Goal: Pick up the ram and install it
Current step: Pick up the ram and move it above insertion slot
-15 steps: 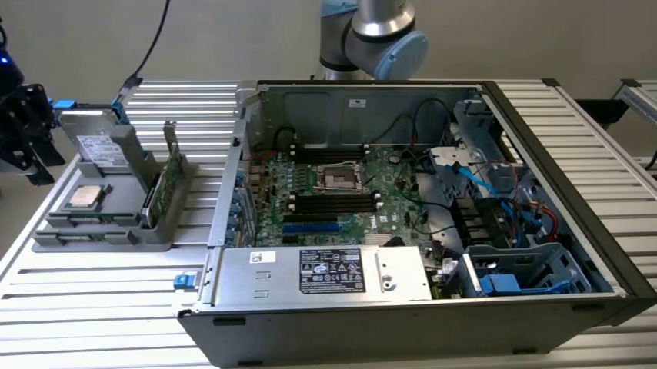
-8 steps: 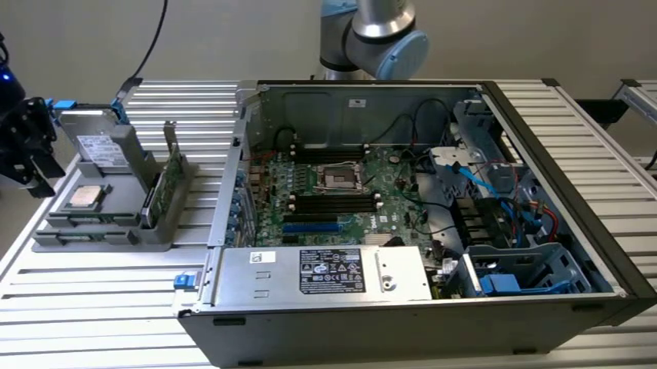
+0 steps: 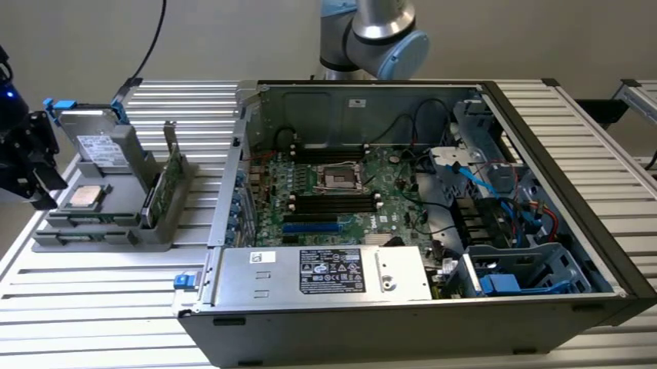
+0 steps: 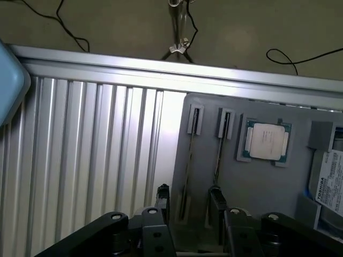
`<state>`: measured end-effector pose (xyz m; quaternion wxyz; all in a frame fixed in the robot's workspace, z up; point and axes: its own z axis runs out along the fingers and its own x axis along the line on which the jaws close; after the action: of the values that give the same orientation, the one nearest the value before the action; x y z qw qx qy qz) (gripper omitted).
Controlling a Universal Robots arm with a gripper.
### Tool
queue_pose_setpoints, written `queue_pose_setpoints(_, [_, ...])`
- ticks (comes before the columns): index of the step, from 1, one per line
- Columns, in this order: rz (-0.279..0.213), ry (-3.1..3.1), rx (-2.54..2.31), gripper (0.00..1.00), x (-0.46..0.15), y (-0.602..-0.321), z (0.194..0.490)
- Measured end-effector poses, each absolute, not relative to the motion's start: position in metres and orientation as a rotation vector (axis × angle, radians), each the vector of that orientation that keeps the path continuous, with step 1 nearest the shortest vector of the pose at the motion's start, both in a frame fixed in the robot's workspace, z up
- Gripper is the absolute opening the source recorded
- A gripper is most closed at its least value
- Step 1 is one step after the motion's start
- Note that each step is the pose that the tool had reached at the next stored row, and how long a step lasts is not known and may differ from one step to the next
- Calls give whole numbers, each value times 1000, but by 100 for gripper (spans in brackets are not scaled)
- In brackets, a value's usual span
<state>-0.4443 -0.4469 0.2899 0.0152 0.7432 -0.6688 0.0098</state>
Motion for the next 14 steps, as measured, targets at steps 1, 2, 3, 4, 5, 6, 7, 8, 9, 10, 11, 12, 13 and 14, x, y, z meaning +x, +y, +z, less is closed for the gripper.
queue_pose_setpoints(1, [30,-2081,2313,42,-444,-447,288])
queue_pose_setpoints(2, [30,-2081,2313,42,-444,-448,286])
queue_pose_setpoints(3, [30,-2081,2313,42,-444,-448,285])
queue_pose_setpoints(4, [30,-2081,2313,42,-444,-448,283])
queue_pose_setpoints(5, [30,-2080,2313,42,-444,-449,281])
queue_pose_setpoints(6, [30,-2080,2313,42,-444,-449,279])
queue_pose_setpoints(7, [30,-2080,2314,42,-444,-449,277])
queue_pose_setpoints(8, [30,-2079,2314,42,-444,-450,275])
queue_pose_setpoints(9, [30,-2079,2314,42,-444,-450,274])
queue_pose_setpoints(10, [30,-2078,2315,42,-444,-450,272])
queue_pose_setpoints(11, [30,-2077,2316,42,-444,-450,270])
queue_pose_setpoints(12, [30,-2076,2317,42,-444,-450,268])
queue_pose_setpoints(13, [31,-2075,2319,42,-444,-450,266])
queue_pose_setpoints(14, [30,-2073,2320,42,-444,-450,265])
